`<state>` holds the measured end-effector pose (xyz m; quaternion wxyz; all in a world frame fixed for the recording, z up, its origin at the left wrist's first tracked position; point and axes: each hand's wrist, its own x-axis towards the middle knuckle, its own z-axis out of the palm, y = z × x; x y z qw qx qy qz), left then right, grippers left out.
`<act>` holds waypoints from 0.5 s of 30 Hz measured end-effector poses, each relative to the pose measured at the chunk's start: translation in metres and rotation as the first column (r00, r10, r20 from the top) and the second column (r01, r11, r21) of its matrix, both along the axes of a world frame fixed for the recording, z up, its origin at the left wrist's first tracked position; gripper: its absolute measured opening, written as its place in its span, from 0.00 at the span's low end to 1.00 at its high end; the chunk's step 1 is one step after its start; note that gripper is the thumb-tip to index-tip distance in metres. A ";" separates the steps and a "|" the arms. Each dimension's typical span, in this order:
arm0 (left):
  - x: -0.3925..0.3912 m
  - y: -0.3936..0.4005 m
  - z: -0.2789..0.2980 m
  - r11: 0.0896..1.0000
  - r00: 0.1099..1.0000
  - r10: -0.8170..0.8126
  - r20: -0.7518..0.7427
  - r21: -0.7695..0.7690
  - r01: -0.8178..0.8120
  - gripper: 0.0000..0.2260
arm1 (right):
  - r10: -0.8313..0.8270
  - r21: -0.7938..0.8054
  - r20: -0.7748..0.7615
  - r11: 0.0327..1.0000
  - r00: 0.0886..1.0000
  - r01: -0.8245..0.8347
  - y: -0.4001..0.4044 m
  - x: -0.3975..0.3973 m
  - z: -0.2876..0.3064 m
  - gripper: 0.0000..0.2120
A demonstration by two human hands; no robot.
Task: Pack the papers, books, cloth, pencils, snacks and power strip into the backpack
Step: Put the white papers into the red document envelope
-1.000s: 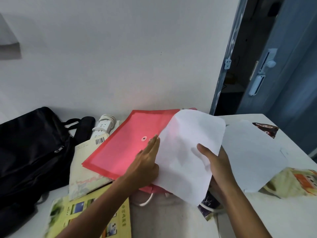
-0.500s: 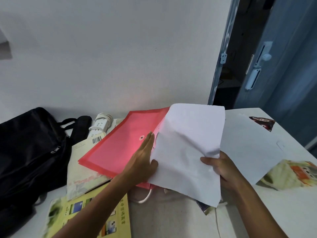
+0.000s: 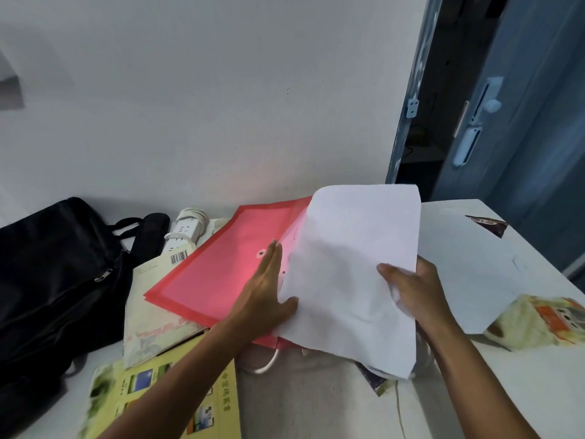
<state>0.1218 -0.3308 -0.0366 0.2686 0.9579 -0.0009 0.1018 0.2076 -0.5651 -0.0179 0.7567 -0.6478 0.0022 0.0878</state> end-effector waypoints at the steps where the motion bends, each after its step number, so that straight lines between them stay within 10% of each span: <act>1: 0.000 0.000 0.000 1.000 1.000 0.006 -0.006 -0.007 -0.006 0.43 | -0.010 -0.029 0.023 1.000 1.000 0.011 -0.001 -0.002 0.001 0.11; 15: 0.001 -0.002 0.000 0.969 0.992 0.080 -0.096 -0.227 -0.100 0.32 | 0.129 -0.390 -0.112 0.906 0.985 -0.163 -0.042 0.015 0.026 0.06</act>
